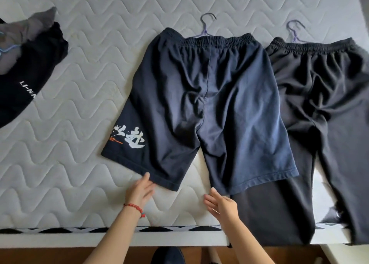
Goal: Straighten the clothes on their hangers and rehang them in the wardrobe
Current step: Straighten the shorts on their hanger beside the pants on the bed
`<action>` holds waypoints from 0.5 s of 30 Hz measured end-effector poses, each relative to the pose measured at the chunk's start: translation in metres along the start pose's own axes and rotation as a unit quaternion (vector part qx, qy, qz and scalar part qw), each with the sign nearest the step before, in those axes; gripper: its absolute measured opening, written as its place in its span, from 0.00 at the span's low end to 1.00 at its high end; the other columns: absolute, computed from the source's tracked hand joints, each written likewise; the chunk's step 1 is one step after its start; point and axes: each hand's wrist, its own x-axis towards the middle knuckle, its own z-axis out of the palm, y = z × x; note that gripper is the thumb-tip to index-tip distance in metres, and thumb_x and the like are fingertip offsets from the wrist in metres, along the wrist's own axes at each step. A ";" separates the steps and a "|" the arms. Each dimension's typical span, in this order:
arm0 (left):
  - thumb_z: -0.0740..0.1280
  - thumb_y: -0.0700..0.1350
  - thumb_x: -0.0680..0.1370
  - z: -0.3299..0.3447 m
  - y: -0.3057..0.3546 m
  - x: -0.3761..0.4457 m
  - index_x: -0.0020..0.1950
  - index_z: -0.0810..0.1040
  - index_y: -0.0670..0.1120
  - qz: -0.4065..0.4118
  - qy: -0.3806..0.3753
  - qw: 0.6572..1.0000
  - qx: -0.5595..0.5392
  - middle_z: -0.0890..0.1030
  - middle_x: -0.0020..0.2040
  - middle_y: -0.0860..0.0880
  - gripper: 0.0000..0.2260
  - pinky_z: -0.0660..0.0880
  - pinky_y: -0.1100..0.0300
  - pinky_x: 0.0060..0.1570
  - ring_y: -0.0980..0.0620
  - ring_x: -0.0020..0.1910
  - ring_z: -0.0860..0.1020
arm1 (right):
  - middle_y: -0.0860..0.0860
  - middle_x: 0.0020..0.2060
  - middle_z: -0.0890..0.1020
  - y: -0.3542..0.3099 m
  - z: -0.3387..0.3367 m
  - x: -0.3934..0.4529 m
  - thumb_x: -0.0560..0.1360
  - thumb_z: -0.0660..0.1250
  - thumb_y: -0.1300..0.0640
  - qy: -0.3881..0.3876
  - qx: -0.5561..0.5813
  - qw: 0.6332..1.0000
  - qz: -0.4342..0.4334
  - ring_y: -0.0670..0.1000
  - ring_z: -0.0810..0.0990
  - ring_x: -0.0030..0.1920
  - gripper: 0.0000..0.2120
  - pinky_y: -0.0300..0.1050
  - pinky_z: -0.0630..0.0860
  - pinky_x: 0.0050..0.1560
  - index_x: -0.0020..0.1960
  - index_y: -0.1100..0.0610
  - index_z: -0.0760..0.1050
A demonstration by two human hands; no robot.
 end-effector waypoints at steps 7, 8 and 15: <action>0.62 0.55 0.76 -0.041 0.086 0.055 0.69 0.67 0.45 0.031 0.028 0.991 -0.124 0.72 0.68 0.49 0.25 0.66 0.58 0.63 0.51 0.68 0.70 | 0.57 0.41 0.83 0.000 0.063 0.004 0.71 0.71 0.57 -0.086 -0.046 0.995 -0.025 0.52 0.82 0.41 0.07 0.35 0.80 0.40 0.43 0.61 0.78; 0.62 0.55 0.77 -0.044 0.095 0.060 0.69 0.67 0.45 0.037 0.024 0.990 -0.132 0.71 0.67 0.51 0.24 0.66 0.58 0.64 0.51 0.68 0.69 | 0.55 0.38 0.82 0.002 0.071 0.004 0.71 0.72 0.58 -0.094 -0.056 0.993 -0.033 0.51 0.81 0.40 0.07 0.34 0.79 0.39 0.42 0.62 0.77; 0.69 0.45 0.74 -0.083 0.106 0.071 0.60 0.73 0.43 0.095 0.157 0.970 -0.160 0.79 0.50 0.46 0.16 0.78 0.59 0.38 0.50 0.44 0.78 | 0.47 0.20 0.69 0.023 0.113 0.005 0.71 0.68 0.61 -0.032 -0.156 0.982 -0.100 0.52 0.69 0.30 0.18 0.48 0.72 0.39 0.26 0.56 0.66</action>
